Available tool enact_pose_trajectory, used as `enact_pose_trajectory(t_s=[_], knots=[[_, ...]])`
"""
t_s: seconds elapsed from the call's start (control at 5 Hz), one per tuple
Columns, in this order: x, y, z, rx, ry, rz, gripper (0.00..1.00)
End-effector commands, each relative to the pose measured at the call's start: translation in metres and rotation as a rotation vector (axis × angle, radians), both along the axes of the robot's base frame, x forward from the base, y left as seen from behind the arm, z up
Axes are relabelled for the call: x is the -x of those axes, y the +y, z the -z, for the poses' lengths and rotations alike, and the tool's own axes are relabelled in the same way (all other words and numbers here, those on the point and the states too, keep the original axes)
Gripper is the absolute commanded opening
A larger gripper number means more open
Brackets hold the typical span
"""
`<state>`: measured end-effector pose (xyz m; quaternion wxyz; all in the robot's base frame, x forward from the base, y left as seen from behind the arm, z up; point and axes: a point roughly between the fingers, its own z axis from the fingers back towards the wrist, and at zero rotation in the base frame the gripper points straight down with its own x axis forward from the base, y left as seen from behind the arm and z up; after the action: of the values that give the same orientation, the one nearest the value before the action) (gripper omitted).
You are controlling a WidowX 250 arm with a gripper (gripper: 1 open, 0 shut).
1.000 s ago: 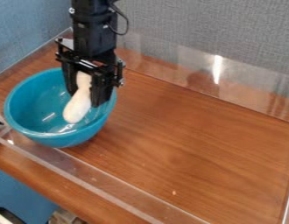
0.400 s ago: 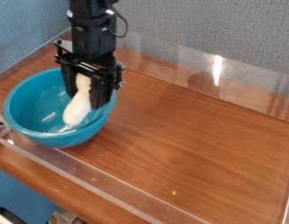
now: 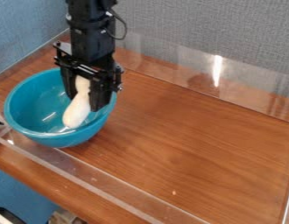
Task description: Put the mushroom in the blue bowl
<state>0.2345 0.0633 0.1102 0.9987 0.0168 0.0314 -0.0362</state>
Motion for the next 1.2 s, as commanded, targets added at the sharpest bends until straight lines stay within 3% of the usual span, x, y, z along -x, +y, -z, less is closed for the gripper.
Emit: enact_pose_trajectory(t_s=[0.0,1.0], knots=[[0.0005,0.0039,-0.0125,-0.012,-0.061,0.002,0.0],[-0.0085,0.0017,-0.0158,-0.027,-0.101,0.007,0.0]])
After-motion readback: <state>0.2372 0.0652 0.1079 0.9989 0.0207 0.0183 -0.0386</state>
